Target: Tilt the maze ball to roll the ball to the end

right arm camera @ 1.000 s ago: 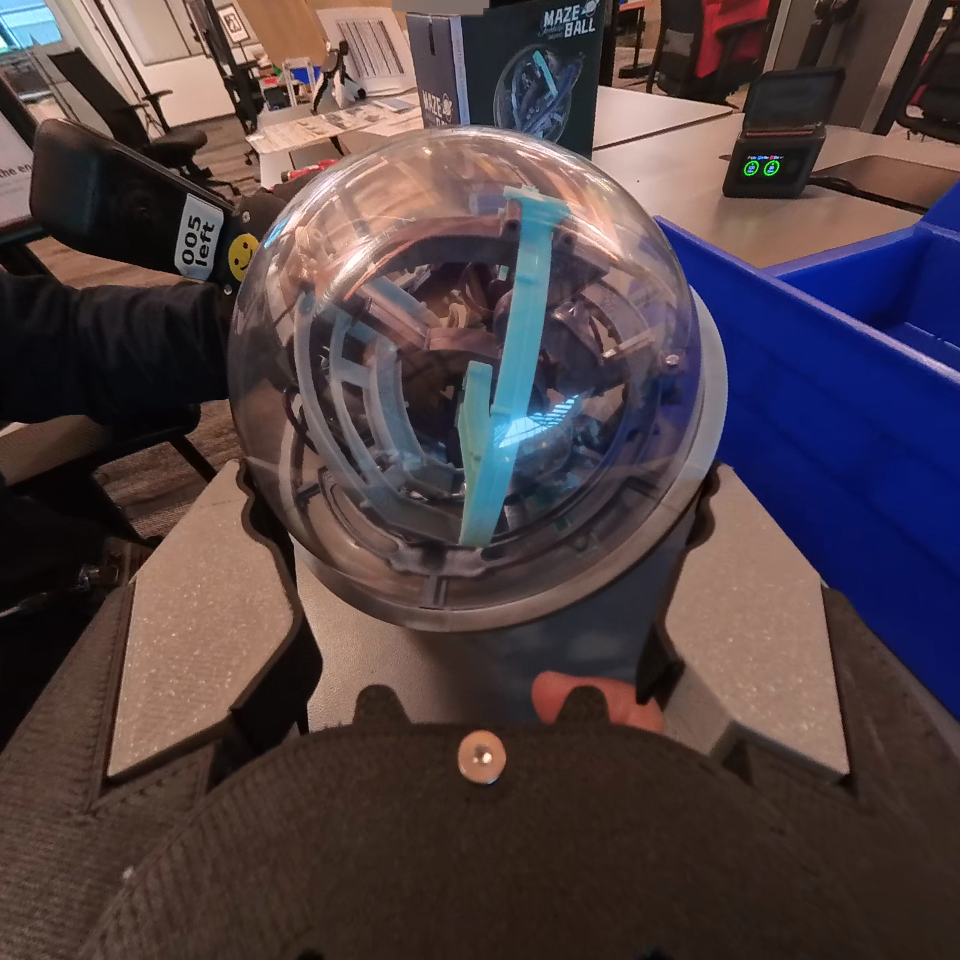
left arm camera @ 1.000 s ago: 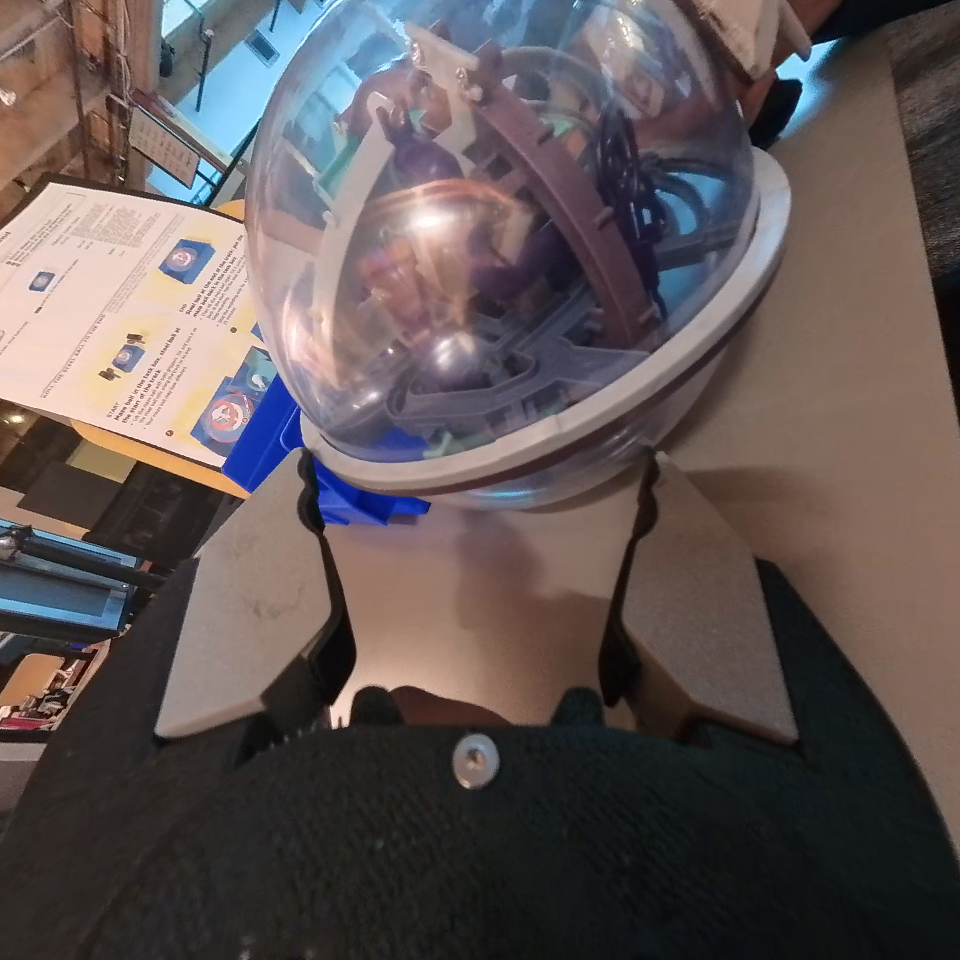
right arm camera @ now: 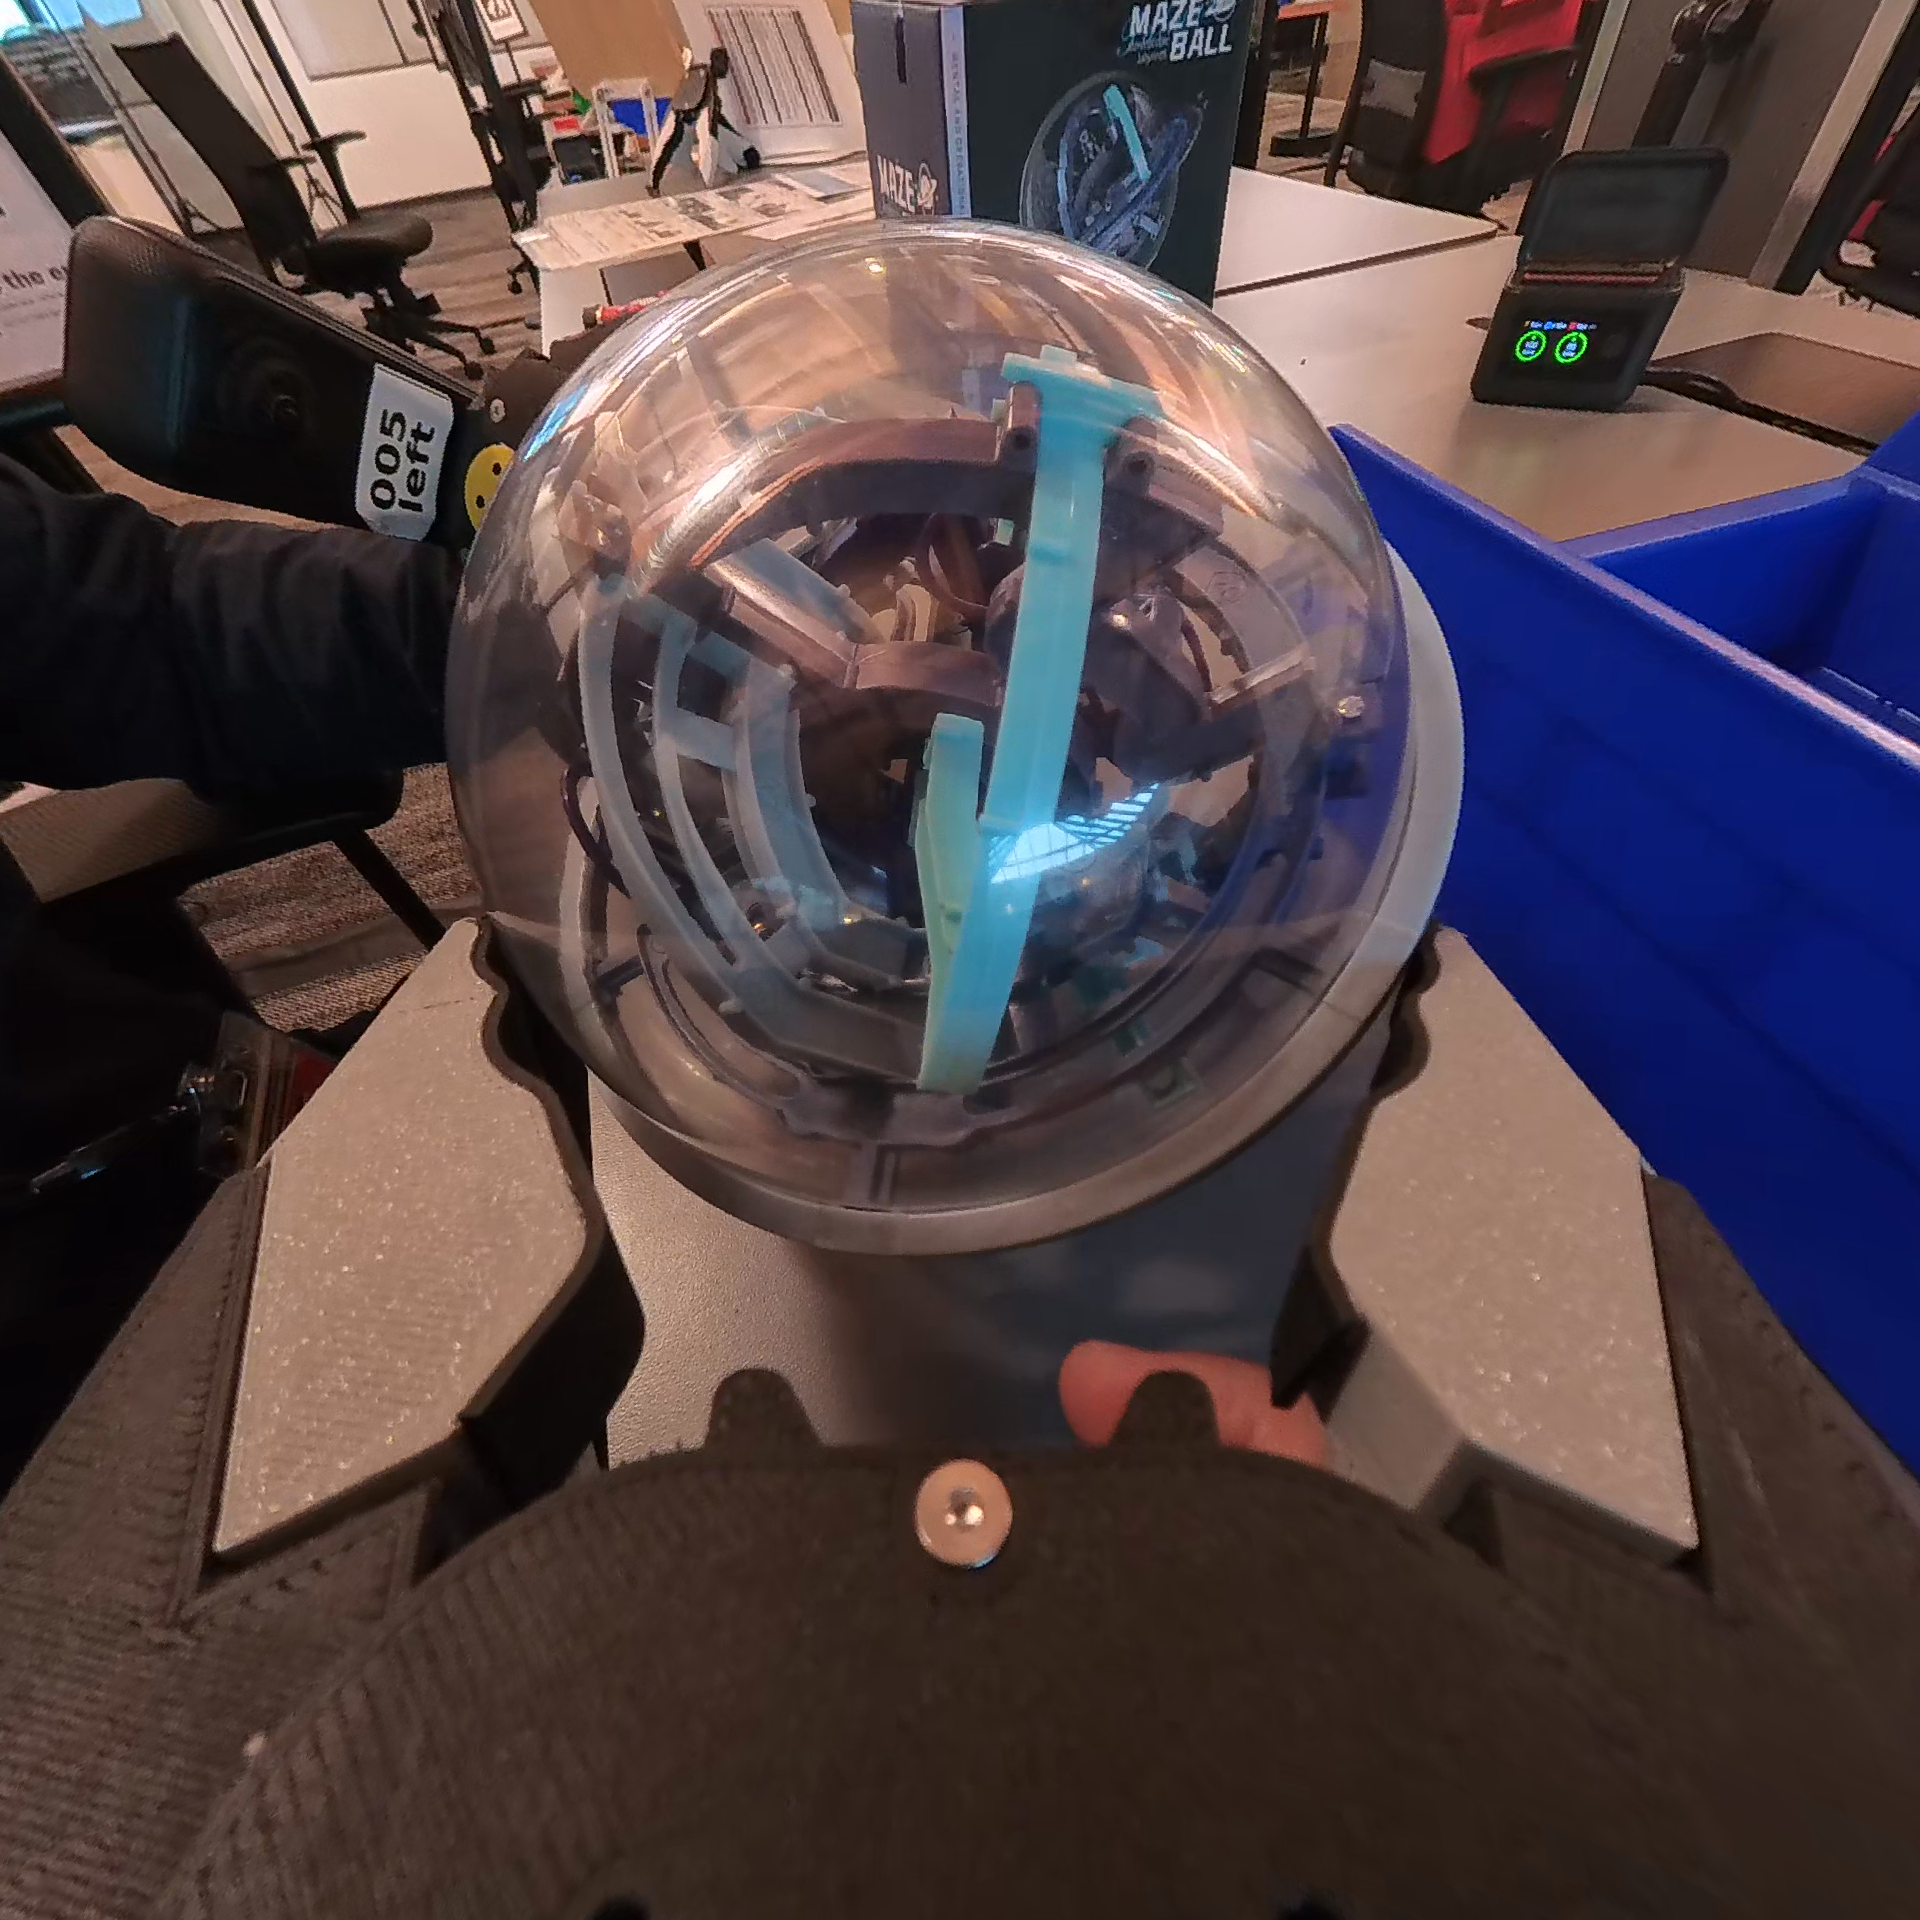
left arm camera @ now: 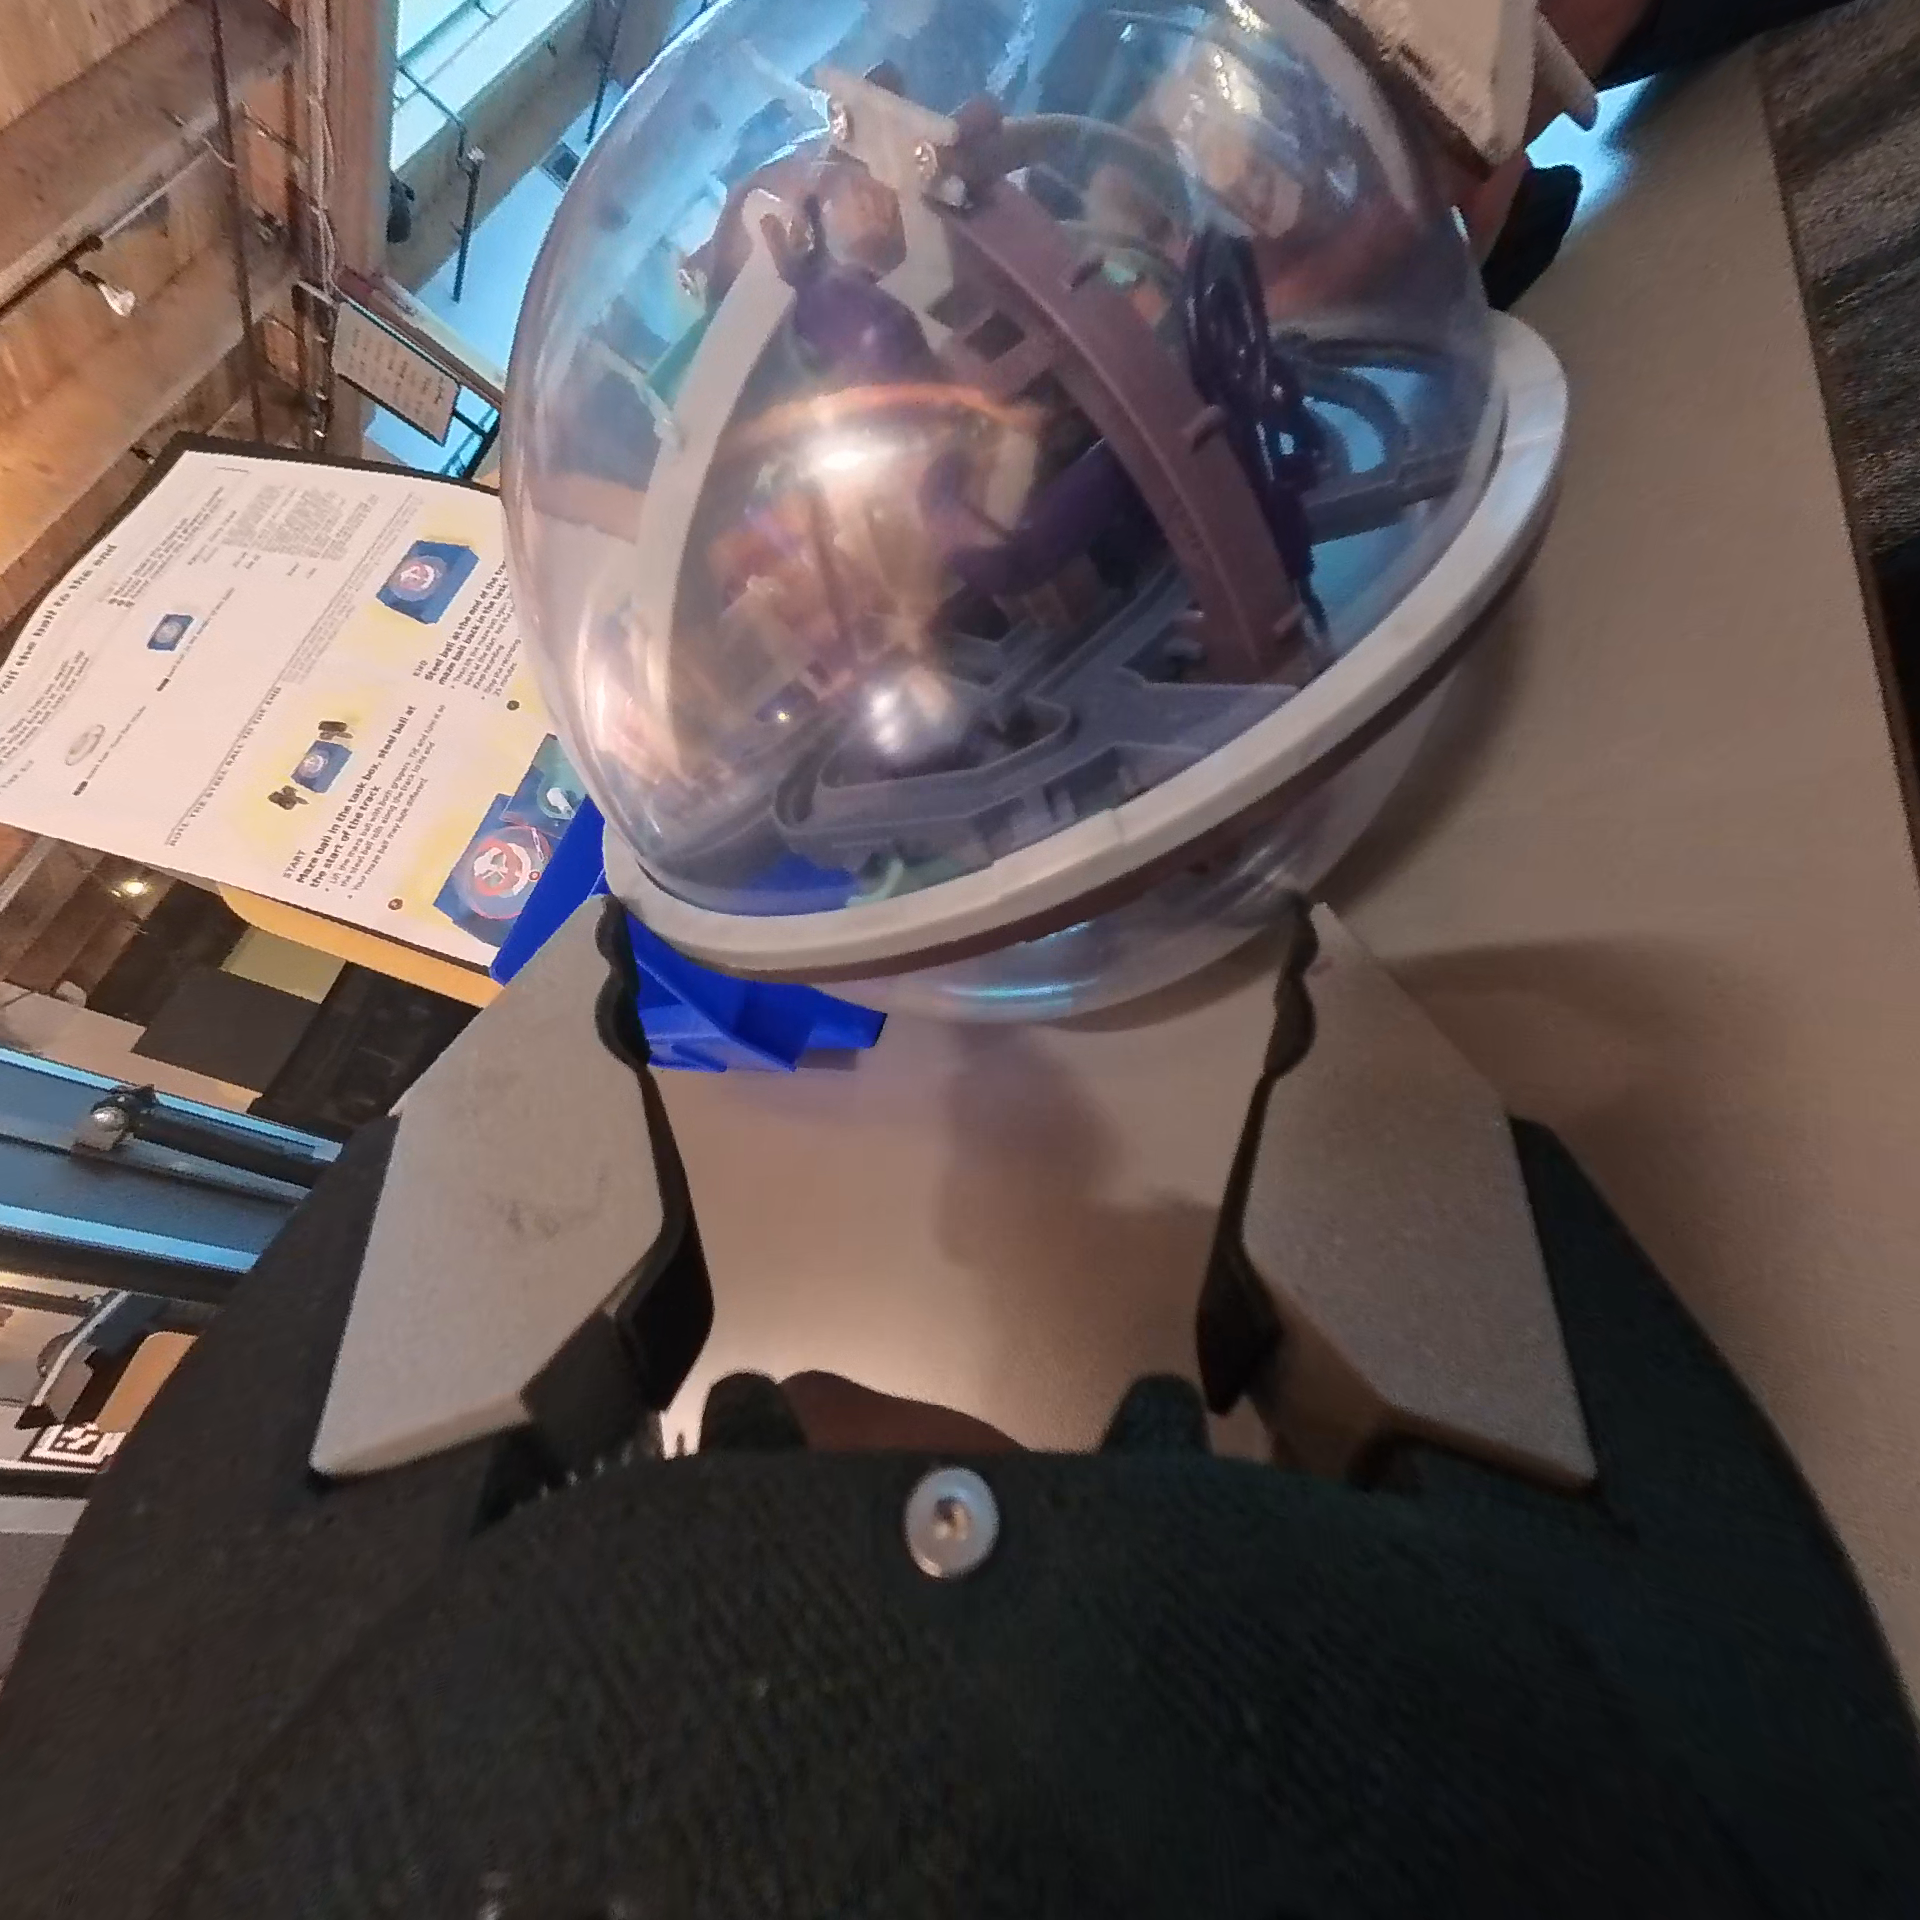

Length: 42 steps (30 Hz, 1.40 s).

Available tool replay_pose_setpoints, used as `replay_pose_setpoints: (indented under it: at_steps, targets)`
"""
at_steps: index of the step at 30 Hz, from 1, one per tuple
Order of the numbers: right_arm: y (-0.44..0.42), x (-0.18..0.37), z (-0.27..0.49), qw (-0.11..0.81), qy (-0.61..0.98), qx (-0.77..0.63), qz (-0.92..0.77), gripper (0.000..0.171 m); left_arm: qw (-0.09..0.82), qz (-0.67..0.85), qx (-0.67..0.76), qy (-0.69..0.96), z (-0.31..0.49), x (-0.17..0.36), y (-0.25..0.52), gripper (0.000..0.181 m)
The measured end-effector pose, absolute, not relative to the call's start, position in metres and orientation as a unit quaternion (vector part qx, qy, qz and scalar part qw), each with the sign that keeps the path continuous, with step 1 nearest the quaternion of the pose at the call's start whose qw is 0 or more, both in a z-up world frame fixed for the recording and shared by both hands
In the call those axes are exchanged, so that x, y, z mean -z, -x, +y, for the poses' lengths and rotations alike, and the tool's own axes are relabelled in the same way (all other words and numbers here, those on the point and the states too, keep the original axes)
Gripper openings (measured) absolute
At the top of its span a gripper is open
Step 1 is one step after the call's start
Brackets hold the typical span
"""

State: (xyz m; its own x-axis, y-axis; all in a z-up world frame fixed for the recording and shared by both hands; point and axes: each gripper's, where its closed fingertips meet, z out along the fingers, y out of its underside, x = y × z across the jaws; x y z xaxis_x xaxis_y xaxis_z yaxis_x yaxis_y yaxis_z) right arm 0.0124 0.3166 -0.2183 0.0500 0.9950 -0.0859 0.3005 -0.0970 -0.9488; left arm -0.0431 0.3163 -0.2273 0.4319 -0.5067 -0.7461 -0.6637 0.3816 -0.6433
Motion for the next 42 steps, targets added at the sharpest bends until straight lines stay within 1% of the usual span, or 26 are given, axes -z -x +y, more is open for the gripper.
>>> replay_pose_setpoints:
  at_steps: [24, 30, 35, 42]
  targets:
    - [-0.012, 0.229, 0.316, 0.399, 0.61, -0.389, -0.563, 0.157, 0.645, 0.529, -0.061, 0.548, 0.314, 0.225, 0.043, 0.12]
    - [-0.013, 0.23, 0.315, 0.381, 0.617, -0.406, -0.556, 0.156, 0.643, 0.526, -0.049, 0.554, 0.314, 0.224, 0.041, 0.122]
    - [-0.014, 0.23, 0.313, 0.343, 0.628, -0.447, -0.537, 0.156, 0.639, 0.521, -0.013, 0.565, 0.31, 0.222, 0.037, 0.123]
    - [-0.015, 0.229, 0.31, 0.315, 0.637, -0.473, -0.52, 0.156, 0.64, 0.519, 0.006, 0.566, 0.307, 0.22, 0.035, 0.123]
